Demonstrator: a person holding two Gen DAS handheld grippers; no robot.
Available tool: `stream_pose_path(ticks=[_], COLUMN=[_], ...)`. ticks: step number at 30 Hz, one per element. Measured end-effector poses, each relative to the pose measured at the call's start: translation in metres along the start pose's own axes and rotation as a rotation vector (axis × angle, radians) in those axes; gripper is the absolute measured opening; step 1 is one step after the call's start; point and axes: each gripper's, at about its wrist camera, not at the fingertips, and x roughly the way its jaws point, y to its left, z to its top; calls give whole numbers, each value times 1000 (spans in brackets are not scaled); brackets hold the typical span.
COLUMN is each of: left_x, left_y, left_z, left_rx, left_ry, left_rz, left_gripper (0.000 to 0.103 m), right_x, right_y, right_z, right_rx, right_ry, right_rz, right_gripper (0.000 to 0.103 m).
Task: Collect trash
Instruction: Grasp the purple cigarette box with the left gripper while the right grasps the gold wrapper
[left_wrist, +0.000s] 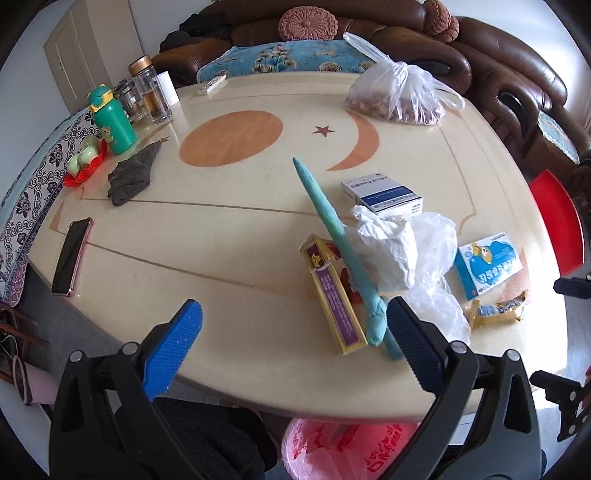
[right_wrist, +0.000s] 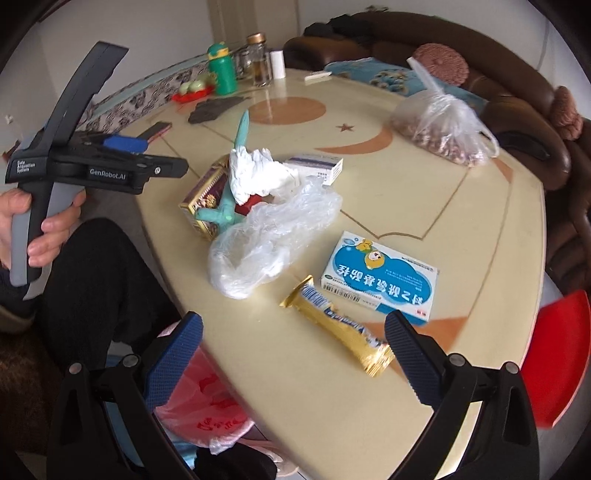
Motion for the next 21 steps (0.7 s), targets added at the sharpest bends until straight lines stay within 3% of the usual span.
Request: stream_pose_path(ticks=[4,7,11,17,21], left_x=[4,10,20,37,48], left_y=[-7,-4,-5,-2,1], left_z=[8,8,13,19,23], left_rx=[23,36,28,-12,-40], left_ry=[6,38,80,143,180], left_rz=[9,-29,-36,-72,-86], left_gripper=[98,98,97,92,88], right_x=[13,23,34,41,45], right_y=[-6,-10,-17,-23,-29], right_z=[4,4,5,9,8], right_rx=[-42,-50,-61,-91,-102], right_ry=[51,75,114,142,152], right_rz=[3,21,39,41,33], right_gripper=[97,96,89,88,79])
